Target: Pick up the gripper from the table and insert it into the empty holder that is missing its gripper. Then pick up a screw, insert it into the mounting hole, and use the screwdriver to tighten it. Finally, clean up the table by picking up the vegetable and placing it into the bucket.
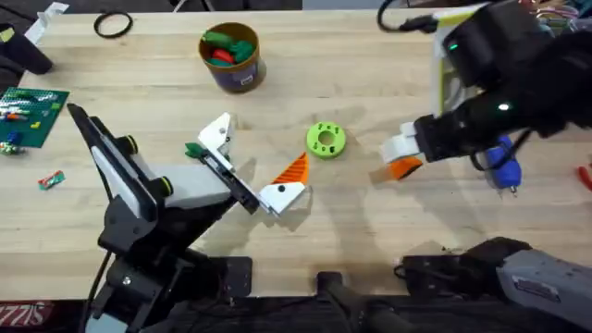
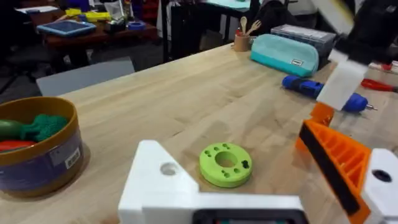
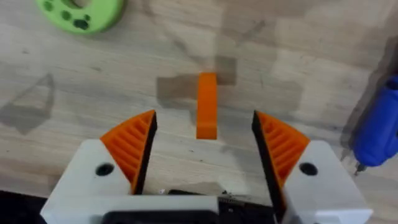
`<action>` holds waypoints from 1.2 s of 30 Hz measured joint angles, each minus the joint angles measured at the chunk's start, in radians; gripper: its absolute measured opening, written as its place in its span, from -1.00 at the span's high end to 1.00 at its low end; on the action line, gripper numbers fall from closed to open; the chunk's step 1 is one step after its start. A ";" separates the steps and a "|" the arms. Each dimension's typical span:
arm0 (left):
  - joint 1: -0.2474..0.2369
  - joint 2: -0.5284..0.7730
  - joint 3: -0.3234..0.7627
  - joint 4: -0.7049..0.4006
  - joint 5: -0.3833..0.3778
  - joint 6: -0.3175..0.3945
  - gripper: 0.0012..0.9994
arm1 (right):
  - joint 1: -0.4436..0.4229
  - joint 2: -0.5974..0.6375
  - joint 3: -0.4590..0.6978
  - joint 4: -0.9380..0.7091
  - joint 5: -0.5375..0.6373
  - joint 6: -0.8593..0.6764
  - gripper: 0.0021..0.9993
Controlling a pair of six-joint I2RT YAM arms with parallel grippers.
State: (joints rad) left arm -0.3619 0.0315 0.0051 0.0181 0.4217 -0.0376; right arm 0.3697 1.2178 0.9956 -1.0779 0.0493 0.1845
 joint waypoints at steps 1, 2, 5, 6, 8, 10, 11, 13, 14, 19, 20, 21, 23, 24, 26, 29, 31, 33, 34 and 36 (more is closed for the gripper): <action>0.000 0.000 0.000 0.000 0.000 0.000 -0.98 | -0.001 0.023 -0.003 -0.002 0.002 0.008 -0.85; 0.000 0.000 0.000 0.000 0.000 0.000 -0.98 | -0.001 0.043 -0.005 -0.004 0.003 0.016 -0.85; 0.000 0.000 0.000 0.000 0.000 0.000 -0.98 | -0.001 0.086 -0.007 -0.012 0.003 0.038 -0.85; 0.000 0.000 0.000 0.000 0.000 0.000 -0.98 | -0.001 0.096 -0.008 -0.014 0.003 0.045 -0.85; 0.000 0.000 0.000 0.000 0.000 0.000 -0.98 | -0.001 0.112 -0.013 -0.014 0.003 0.054 -0.85; 0.000 0.000 0.000 0.000 0.000 0.000 -0.98 | -0.001 0.120 -0.025 -0.013 0.004 0.058 -0.85; 0.000 0.000 0.000 0.000 0.000 0.000 -0.98 | -0.001 0.123 -0.034 -0.010 0.004 0.059 -0.85; 0.000 0.000 0.000 0.000 0.000 0.000 -0.98 | -0.001 0.125 -0.049 0.001 0.006 0.064 -0.85; 0.000 0.000 0.000 0.000 0.000 0.000 -0.98 | -0.001 0.126 -0.053 0.009 0.006 0.066 -0.85; 0.000 0.000 0.000 0.000 0.000 0.000 -0.98 | -0.001 0.126 -0.054 0.028 0.006 0.076 -0.73; 0.000 0.000 0.000 0.000 0.000 0.000 -0.98 | -0.001 0.126 -0.054 0.028 0.006 0.075 -0.65; 0.000 0.000 0.000 0.000 0.000 0.000 -0.98 | -0.001 0.126 -0.054 0.029 0.006 0.078 -0.50; 0.000 0.000 0.000 0.000 0.000 0.000 -0.98 | -0.001 0.126 -0.054 0.036 0.006 0.077 -0.18; 0.000 0.000 0.000 0.000 0.000 0.000 -0.98 | -0.001 0.126 -0.054 0.039 0.006 0.080 0.05; 0.000 0.000 0.000 0.000 0.000 0.000 -0.98 | -0.001 0.126 -0.054 0.042 0.007 0.083 0.53; 0.000 0.000 0.000 0.000 0.000 0.000 -0.98 | -0.001 0.126 -0.054 0.043 0.007 0.081 0.92; 0.000 0.000 0.000 0.000 0.000 0.000 -0.98 | -0.001 0.126 -0.054 0.044 0.007 0.085 0.98; 0.000 0.000 0.000 0.000 0.000 0.000 -0.98 | -0.002 0.126 -0.054 0.042 0.007 0.085 0.98; 0.000 0.000 0.000 0.000 0.000 0.000 -0.98 | -0.002 0.126 -0.054 0.040 0.007 0.085 0.98; 0.000 0.000 0.000 0.000 0.000 0.000 -0.98 | -0.002 0.126 -0.044 0.019 0.006 0.085 0.98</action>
State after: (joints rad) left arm -0.3622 0.0315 0.0051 0.0181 0.4217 -0.0376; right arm 0.3679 1.3441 0.9517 -1.0588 0.0551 0.2695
